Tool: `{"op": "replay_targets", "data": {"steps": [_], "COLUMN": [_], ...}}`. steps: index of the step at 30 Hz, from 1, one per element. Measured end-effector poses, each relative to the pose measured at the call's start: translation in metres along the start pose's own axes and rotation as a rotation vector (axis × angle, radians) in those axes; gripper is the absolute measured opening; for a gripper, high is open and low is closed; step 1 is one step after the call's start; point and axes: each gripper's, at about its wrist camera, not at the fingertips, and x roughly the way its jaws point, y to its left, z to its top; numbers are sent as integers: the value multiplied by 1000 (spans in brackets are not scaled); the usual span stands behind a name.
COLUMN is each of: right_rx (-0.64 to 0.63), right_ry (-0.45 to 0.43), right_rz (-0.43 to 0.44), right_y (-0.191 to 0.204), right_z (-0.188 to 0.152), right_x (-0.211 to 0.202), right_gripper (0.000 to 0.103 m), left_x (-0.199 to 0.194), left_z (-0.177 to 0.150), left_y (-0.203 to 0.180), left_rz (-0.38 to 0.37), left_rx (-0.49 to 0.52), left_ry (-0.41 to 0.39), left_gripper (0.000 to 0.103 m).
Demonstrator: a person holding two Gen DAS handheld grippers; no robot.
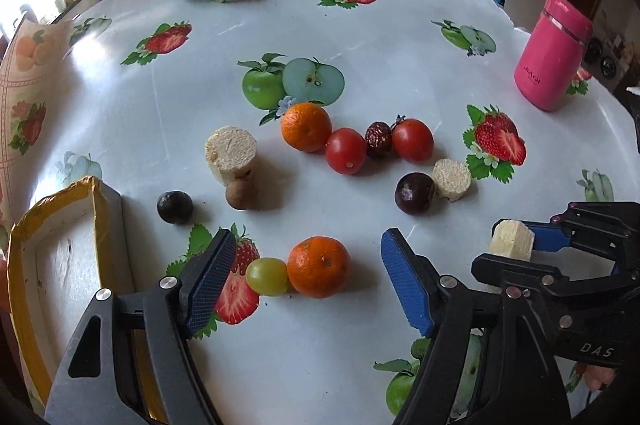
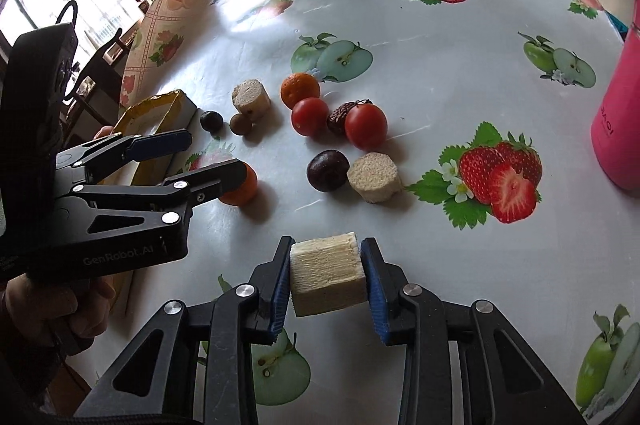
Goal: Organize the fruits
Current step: 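Grasp the white tofu cube with the right tool while the left tool grasps a mandarin, then carry the tofu cube and mandarin with both tools over the yellow-rimmed tray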
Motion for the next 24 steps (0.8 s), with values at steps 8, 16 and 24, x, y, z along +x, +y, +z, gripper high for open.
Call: {"op": "replay_targets", "data": {"steps": [8,16,24], "right_rx": [67,17,-41], "right_ry": [-4,-11,-22], "right_rz": [3,17,35], "right_y": [-12,13,45], "right_z": [-6,-7,-10], "right_x": [-7,-14,-24], "right_gripper": [34,34,34], "left_x": [-2,-35,-69], "left_z": [-3,-16,-46], "left_y": [3,28,51], "left_rz": [-34,-109,-121], "left_rx": [-32,-182,-273], "left_ry": [-14,-50,-83], "left_gripper": [32,32,32]}}
